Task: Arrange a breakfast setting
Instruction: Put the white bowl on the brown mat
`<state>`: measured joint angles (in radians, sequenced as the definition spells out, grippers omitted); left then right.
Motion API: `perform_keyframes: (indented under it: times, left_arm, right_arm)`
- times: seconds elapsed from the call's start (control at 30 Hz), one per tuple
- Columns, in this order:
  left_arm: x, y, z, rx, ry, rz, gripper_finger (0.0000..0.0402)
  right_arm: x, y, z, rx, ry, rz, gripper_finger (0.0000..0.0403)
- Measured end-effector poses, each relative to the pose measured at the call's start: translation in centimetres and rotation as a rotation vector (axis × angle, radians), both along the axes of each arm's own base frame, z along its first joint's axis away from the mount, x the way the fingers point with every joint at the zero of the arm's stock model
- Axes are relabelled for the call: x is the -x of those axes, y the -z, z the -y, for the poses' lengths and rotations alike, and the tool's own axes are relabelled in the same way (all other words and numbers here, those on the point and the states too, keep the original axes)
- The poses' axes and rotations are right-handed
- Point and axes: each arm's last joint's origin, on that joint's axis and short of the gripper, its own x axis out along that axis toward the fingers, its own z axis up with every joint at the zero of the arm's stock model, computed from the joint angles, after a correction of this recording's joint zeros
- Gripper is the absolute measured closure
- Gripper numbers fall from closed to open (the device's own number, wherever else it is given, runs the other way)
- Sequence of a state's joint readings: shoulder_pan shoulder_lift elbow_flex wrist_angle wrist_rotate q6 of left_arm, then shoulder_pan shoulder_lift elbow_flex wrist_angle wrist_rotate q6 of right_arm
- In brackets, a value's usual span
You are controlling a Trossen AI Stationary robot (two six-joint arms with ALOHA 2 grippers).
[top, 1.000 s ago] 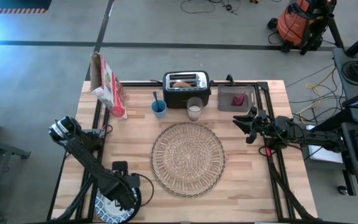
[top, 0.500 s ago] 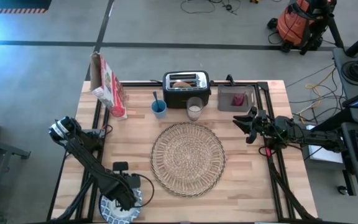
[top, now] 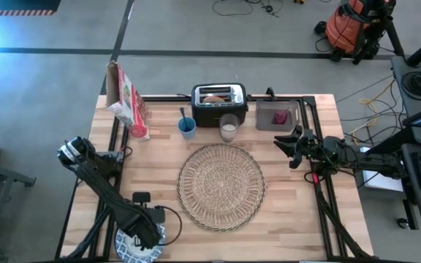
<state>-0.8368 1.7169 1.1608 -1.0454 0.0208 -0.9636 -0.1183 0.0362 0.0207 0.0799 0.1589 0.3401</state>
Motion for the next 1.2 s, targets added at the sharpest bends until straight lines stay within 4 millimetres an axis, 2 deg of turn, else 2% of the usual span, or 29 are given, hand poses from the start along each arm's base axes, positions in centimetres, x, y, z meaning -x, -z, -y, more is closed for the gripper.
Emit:
perform_keyframes:
  times: [0.23, 0.6, 0.87, 1.2]
  left_arm:
    - [-1.3, -2.7, -0.4, -0.004, -0.015, 0.005, 0.0398]
    - [-5.2, -5.7, -3.4, 0.027, 0.040, 0.064, 0.0398]
    - [-9.2, -7.5, -7.6, -0.084, 0.040, 0.251, 0.0398]
    - [-13.4, -6.9, -13.1, -0.099, -0.016, 0.359, 0.0398]
  right_arm:
    - [0.0, 0.0, 0.0, 0.000, 0.000, 0.000, 0.0291]
    - [0.0, 0.0, 0.0, 0.000, -0.001, 0.000, 0.0291]
    - [0.0, 0.0, 0.0, 0.000, 0.000, 0.000, 0.0291]
    - [0.0, 0.0, 0.0, 0.000, 0.000, 0.000, 0.0291]
